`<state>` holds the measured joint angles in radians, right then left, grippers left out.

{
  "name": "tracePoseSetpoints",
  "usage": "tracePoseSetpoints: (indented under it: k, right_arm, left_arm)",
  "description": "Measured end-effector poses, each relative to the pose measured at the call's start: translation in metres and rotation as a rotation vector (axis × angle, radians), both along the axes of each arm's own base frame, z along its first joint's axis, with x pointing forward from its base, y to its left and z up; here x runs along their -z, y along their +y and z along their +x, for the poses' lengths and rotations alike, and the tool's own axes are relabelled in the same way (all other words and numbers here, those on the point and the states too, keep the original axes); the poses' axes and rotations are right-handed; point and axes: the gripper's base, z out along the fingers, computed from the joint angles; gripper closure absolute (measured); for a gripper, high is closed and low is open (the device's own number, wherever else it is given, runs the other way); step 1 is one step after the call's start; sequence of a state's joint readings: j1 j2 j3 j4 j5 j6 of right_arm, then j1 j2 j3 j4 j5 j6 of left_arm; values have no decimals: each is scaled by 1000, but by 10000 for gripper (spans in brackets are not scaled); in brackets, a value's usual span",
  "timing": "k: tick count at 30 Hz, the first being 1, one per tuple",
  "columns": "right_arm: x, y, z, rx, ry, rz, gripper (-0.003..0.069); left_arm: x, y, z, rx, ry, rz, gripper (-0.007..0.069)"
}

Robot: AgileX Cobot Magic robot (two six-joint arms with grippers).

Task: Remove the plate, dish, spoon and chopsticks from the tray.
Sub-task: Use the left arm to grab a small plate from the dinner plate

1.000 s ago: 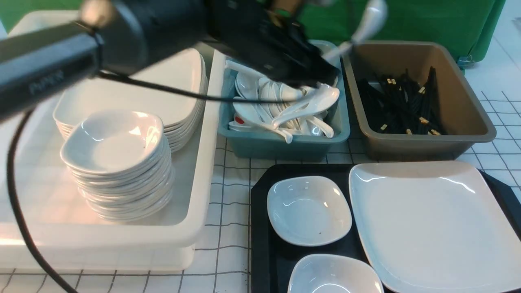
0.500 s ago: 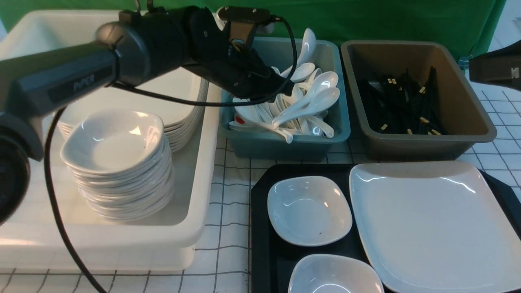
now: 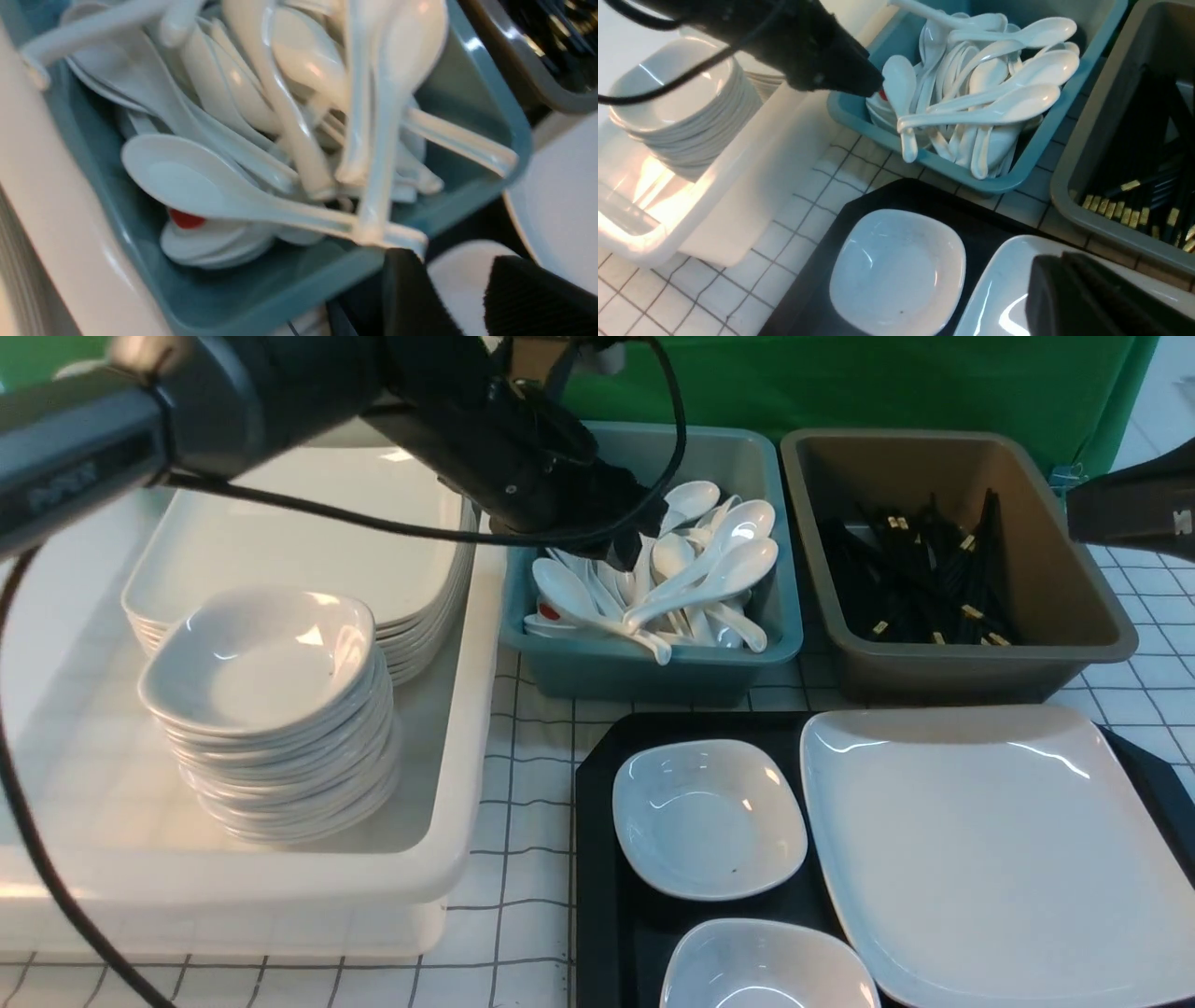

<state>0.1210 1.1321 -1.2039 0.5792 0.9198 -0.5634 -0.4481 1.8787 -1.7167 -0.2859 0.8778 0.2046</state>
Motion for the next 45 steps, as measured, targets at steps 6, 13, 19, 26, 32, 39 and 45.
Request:
tracePoseSetpoints:
  k: [6, 13, 19, 26, 32, 39, 45]
  right_arm:
    - [2, 0, -2, -20, 20, -26, 650]
    - [17, -5, -15, -100, 173, -176, 652]
    - [20, -8, -37, -124, 205, -195, 655]
    - [32, -13, -75, -128, 174, -203, 655]
    - [39, -15, -89, -132, 156, -211, 655]
    - [38, -15, -91, -130, 146, -210, 655]
    - [38, -15, -91, -131, 147, -211, 655]
  left_arm:
    - [-12, -37, -64, 248, 163, 111, 624]
    - [30, -65, -116, 306, 376, 206, 629]
    - [67, -76, -139, 291, 405, 228, 572]
    - [93, -82, -129, 182, 342, 211, 305]
    - [126, -86, -121, 146, 379, 267, 109]
    - [147, -89, -118, 137, 415, 288, 84]
    - [152, -90, -118, 133, 428, 288, 312]
